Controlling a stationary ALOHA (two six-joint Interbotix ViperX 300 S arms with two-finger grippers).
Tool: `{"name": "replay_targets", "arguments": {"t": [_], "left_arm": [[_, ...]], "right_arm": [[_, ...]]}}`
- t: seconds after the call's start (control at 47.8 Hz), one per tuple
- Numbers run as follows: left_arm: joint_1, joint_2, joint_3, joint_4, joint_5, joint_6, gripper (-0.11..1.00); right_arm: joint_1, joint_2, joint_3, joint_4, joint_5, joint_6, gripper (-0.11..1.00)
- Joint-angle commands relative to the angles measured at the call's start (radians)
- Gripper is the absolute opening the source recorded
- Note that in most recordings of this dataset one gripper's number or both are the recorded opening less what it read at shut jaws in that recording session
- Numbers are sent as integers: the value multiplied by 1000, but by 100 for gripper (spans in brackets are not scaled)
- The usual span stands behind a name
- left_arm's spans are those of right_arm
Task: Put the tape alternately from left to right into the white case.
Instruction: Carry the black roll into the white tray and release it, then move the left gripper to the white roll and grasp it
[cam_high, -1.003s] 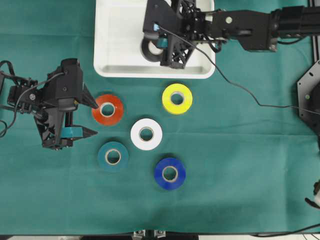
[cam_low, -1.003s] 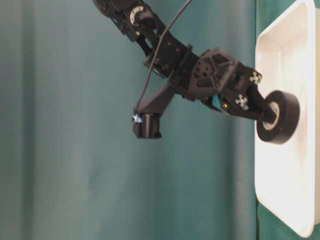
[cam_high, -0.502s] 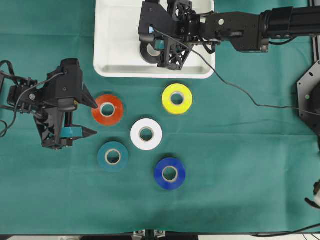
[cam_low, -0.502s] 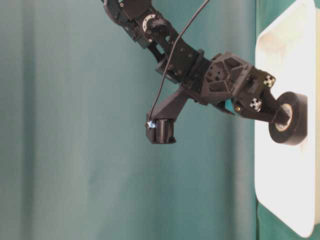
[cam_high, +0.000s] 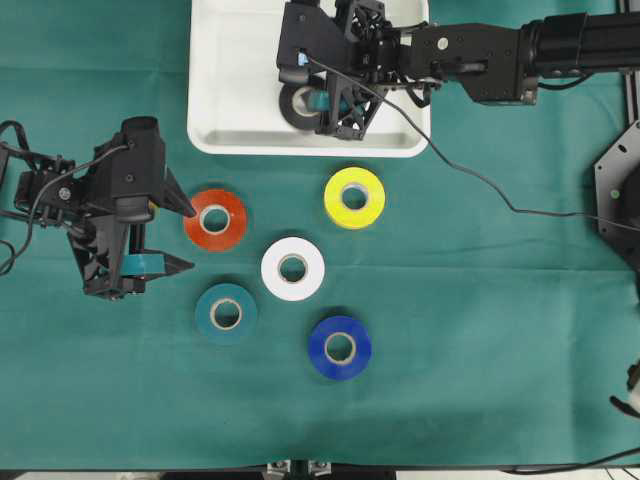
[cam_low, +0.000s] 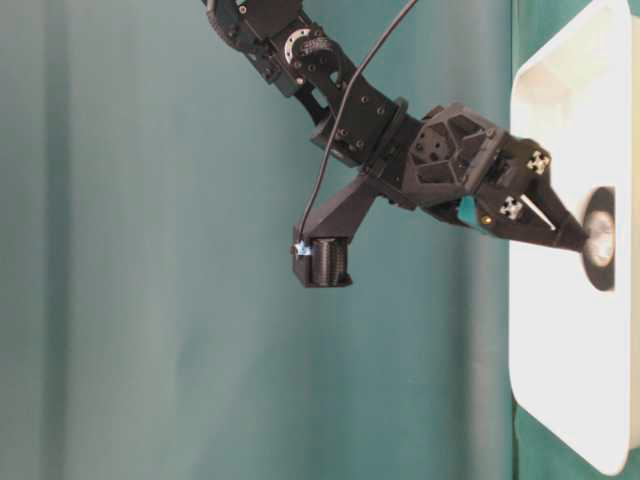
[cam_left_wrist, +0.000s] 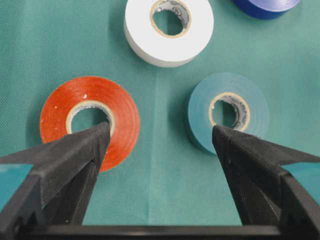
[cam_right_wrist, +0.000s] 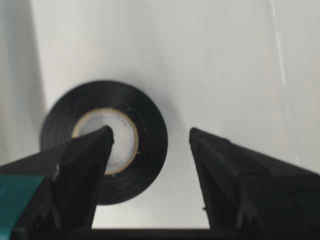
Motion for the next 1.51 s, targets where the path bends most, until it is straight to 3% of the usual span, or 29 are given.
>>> {"name": "replay_targets", "arguments": {"t": [0.0,0.084,0.523,0.899,1.484], "left_arm": [[3,-8,-9,2,-6,-2,57],[3,-8,-9,2,-8,-2,57],[3,40,-17,3,-8,3,57],[3,69,-35,3,-41,5,57],[11,290,-258,3,-58,-5,57]], "right_arm": [[5,-49,-3,-3,6,2,71],[12,-78,9,-3,12,2,66],[137,-233,112,-3,14,2,67],[241,-284,160,-3,11,2,67],[262,-353,267,8,25,15,66]]}}
